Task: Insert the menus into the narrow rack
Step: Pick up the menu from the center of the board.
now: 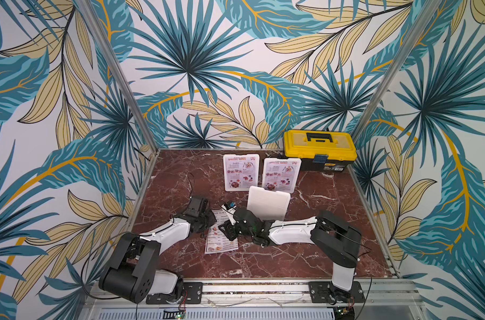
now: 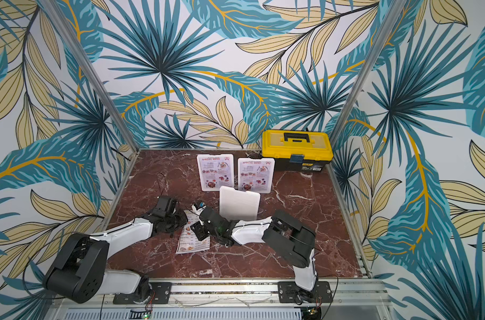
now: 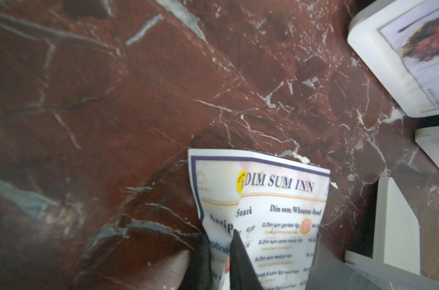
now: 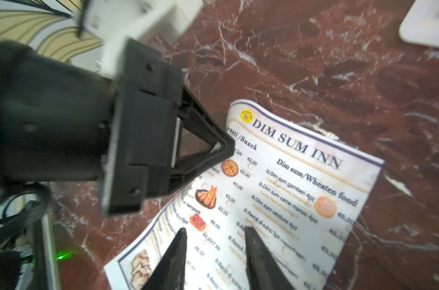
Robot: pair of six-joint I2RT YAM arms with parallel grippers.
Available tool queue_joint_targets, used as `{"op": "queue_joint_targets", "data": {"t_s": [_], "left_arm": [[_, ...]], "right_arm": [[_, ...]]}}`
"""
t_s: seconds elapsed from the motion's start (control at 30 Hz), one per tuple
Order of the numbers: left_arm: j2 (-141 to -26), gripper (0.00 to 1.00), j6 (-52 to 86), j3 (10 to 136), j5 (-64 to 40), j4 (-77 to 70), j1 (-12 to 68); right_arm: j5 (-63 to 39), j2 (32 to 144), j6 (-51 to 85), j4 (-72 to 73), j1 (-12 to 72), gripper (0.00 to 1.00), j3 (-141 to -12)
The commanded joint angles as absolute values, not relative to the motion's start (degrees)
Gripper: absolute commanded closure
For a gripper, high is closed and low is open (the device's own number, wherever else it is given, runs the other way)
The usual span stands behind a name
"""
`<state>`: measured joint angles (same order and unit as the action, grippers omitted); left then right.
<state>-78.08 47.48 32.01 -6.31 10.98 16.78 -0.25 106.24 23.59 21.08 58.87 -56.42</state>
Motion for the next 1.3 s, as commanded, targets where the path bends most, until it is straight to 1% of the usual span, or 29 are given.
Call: {"op": "queue_joint_targets", "data": {"t_s": [0.0, 0.03, 0.2, 0.4, 0.67, 0.8, 0.9, 1.17, 1.27], "left_arm": [[-75.75, 0.89, 45.82, 33.54, -8.35, 12.04, 16.52], [-75.32, 0.91, 45.46, 33.87, -8.93, 12.04, 16.52], [-71.79, 0.93, 43.42, 35.23, -10.76, 12.98, 16.57], [-63.2, 0.96, 39.99, 36.04, -10.63, 16.17, 16.72], [-50.65, 0.95, 36.23, 35.33, -10.81, 18.7, 18.58], [-44.87, 0.95, 34.51, 35.33, -10.99, 18.74, 20.75], [-41.63, 0.94, 33.78, 35.78, -11.11, 18.72, 23.15], [-37.06, 0.94, 32.53, 36.56, -12.93, 18.71, 25.73], [-35.25, 0.94, 32.17, 36.31, -13.51, 18.63, 26.04]], "right_arm": [[1.83, 100.6, 23.59, 21.91, 59.15, 0.55, -52.78], [2.65, 99.01, 23.8, 22.18, 59.12, 0.54, -51.74], [5.97, 93.1, 24.77, 21.78, 59.06, 0.48, -48.37], [9.5, 90.34, 25.76, 21.5, 58.89, 0.41, -46.76], [11.16, 87.07, 25.93, 22.73, 58.23, 0.34, -45.31], [11.65, 83.34, 25.93, 24.41, 57.79, 0.26, -42.84], [8.22, 81.44, 25.95, 26.95, 56.9, 0.23, -41.14], [0.55, 79.2, 27.03, 29.62, 55.21, 0.23, -39.97], [-0.34, 78.84, 27.49, 30.77, 54.74, 0.23, -39.17]]}}
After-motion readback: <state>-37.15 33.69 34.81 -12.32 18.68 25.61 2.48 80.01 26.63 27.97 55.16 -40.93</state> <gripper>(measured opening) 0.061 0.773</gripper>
